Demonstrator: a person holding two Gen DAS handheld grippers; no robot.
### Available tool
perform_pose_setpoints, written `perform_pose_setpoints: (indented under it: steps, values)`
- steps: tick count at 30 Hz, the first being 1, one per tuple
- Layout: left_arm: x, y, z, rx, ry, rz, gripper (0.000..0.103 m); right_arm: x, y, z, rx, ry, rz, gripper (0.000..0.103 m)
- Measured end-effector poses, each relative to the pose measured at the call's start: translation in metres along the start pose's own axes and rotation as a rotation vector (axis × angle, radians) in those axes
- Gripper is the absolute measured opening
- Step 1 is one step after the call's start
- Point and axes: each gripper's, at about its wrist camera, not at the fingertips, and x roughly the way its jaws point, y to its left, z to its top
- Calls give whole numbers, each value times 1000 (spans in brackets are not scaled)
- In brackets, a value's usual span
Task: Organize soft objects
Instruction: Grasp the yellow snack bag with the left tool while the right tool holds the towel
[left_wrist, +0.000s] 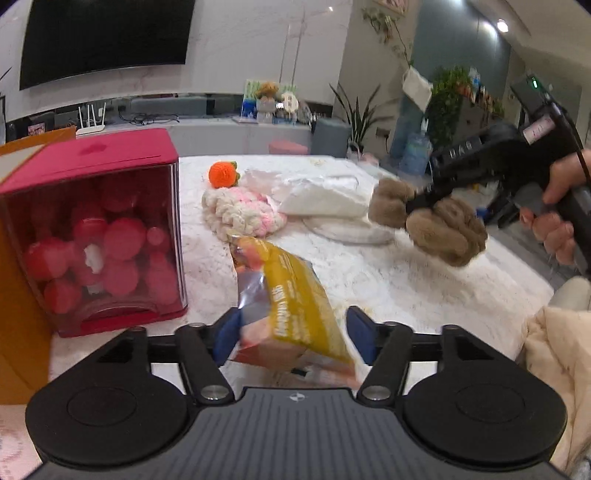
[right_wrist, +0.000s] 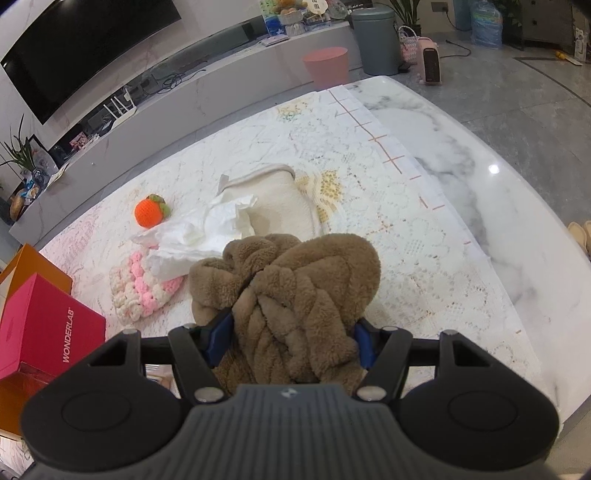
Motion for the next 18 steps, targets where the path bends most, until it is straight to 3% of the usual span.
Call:
perform_pose_setpoints:
  steps: [3, 8, 10, 12, 13, 16, 18]
  values:
    - [13, 2, 3, -15, -11, 2, 83, 4, 0, 0, -5, 9, -5, 65]
    - [21, 10, 5, -79, -8, 111, 84, 6, -2, 2, 1, 9, 4, 65]
    - [27, 13, 6, -87, 18, 73, 88, 5, -3, 1, 5, 8, 10, 65]
    - [43, 13, 11, -82, 127, 1, 91, 4, -5, 2, 13, 4, 17, 65]
    - [47, 9, 14, -70, 144, 2, 91, 4, -6, 3, 20, 2, 20, 65]
    - [53, -2, 19, -19, 88, 41, 91, 3, -7, 3, 31, 3, 16, 65]
    - [62, -3, 18, -7, 106, 62, 91, 3, -5, 2, 31, 3, 16, 65]
